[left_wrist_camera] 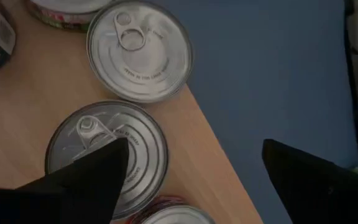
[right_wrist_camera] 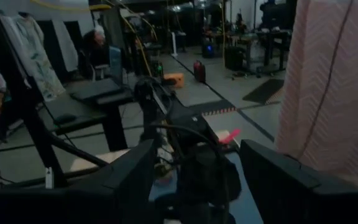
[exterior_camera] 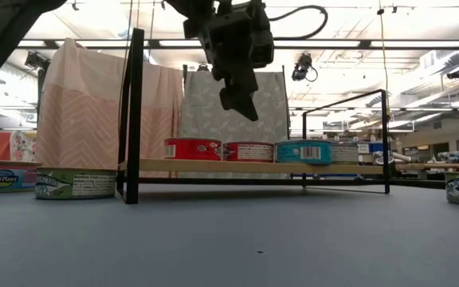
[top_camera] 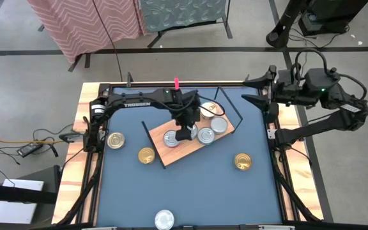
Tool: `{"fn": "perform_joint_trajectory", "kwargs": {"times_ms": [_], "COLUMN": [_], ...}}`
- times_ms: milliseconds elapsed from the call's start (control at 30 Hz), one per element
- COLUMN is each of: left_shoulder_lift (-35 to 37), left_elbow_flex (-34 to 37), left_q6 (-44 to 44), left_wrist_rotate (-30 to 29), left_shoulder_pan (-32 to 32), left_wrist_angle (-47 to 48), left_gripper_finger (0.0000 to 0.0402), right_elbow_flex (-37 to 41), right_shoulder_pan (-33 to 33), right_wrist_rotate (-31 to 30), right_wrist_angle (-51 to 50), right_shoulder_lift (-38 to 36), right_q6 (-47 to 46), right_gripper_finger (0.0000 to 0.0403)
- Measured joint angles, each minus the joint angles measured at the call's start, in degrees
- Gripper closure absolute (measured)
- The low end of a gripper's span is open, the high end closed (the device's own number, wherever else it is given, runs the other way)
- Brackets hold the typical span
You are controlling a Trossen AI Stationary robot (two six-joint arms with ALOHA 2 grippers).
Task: Stack canned seafood by type on shelf
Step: Stack the red tuna can on top of the red tuna can on the shelf
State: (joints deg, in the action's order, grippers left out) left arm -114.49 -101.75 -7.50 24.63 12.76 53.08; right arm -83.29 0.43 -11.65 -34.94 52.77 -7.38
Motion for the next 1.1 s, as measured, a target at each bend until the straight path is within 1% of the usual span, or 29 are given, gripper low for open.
{"fn": "perform_joint_trajectory", "kwargs": {"times_ms": [100,167,267,367,567,667,900,1100], "left_shoulder_lift": [-0.3,-0.3,-0.3,-0.4,-1.8,-2.1,-2.3,-2.3], "left_elbow_flex": [0.0,0.0,0.0,0.0,0.0,0.0,0.0,0.0], "left_q6": [-2.5,-4.3,-6.5,-7.5,-7.0,-6.9,-6.8,-4.0], "left_wrist_rotate": [-2.8,-6.4,-12.6,-16.2,-15.9,-15.9,-15.6,-12.5], "left_shoulder_pan": [0.3,0.7,1.9,3.2,4.8,4.9,4.9,4.9], "left_wrist_angle": [0.6,0.4,0.5,0.1,-0.3,0.8,0.6,0.6], "left_gripper_finger": [0.0024,0.0026,0.0037,0.0052,0.0087,0.0111,0.0193,0.0259], "right_elbow_flex": [0.0,0.0,0.0,0.0,0.0,0.0,0.0,0.0], "right_shoulder_pan": [0.0,0.0,0.0,0.0,0.0,0.0,0.0,0.0], "right_wrist_rotate": [-0.8,-0.8,-0.8,-0.8,-0.3,-0.1,-0.1,-0.1], "right_wrist_angle": [-1.6,-2.3,-2.3,-2.3,-2.0,-2.0,-0.5,0.6], "right_shoulder_lift": [0.0,0.1,0.4,0.7,0.6,0.4,0.0,0.0], "right_q6": [0.0,0.0,0.3,0.3,1.0,1.0,2.0,2.6], "right_gripper_finger": [0.0156,0.0156,0.0156,0.0156,0.0156,0.0156,0.0156,0.0156]}}
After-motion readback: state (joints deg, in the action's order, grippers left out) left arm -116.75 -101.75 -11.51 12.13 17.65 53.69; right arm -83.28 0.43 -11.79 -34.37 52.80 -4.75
